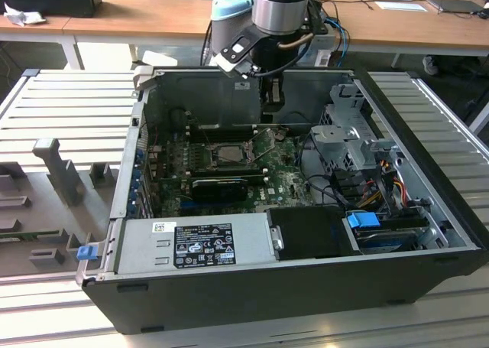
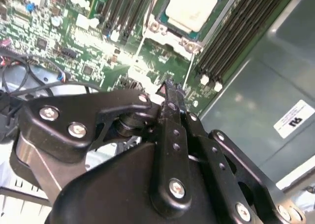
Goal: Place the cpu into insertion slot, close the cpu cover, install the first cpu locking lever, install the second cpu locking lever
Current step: 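Close the cpu cover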
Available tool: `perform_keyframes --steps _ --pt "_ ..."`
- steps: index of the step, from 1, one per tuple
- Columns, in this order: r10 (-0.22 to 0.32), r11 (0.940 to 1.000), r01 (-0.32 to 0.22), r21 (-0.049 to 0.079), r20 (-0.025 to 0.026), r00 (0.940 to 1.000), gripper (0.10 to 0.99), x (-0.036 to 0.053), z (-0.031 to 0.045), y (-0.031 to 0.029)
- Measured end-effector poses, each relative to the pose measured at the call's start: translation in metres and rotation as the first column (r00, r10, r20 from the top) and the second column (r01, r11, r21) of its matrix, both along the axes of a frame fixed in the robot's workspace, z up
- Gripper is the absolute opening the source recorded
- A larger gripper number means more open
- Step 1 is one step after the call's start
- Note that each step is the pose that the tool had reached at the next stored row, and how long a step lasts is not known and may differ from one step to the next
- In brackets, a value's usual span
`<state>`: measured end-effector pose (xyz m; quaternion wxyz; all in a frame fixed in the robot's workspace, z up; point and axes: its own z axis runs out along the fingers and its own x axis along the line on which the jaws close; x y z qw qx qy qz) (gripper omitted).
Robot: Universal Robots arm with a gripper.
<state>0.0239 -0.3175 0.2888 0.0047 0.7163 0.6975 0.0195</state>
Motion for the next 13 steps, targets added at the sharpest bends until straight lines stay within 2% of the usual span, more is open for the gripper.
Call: perform_keyframes --steps 2,7,10,11,13 --pt "0.000 1.0000 0.000 0.000 0.0000 1.0000 0.106 0.0009 -0.0024 0.0000" --pt "0.001 1.0000 -0.001 0.000 -0.0004 1.0000 0.106 0.0038 -0.0163 -0.0001" --pt "0.017 0.9999 -0.017 0.000 -0.0066 0.9998 0.106 0.0133 -0.0235 -0.0001" --pt "0.045 0.9990 -0.045 0.000 -0.0067 0.9990 0.106 0.0156 -0.0253 -0.0002" --pt "0.064 0.9979 -0.064 0.000 -0.0068 0.9979 0.106 0.0199 -0.0255 -0.0001"
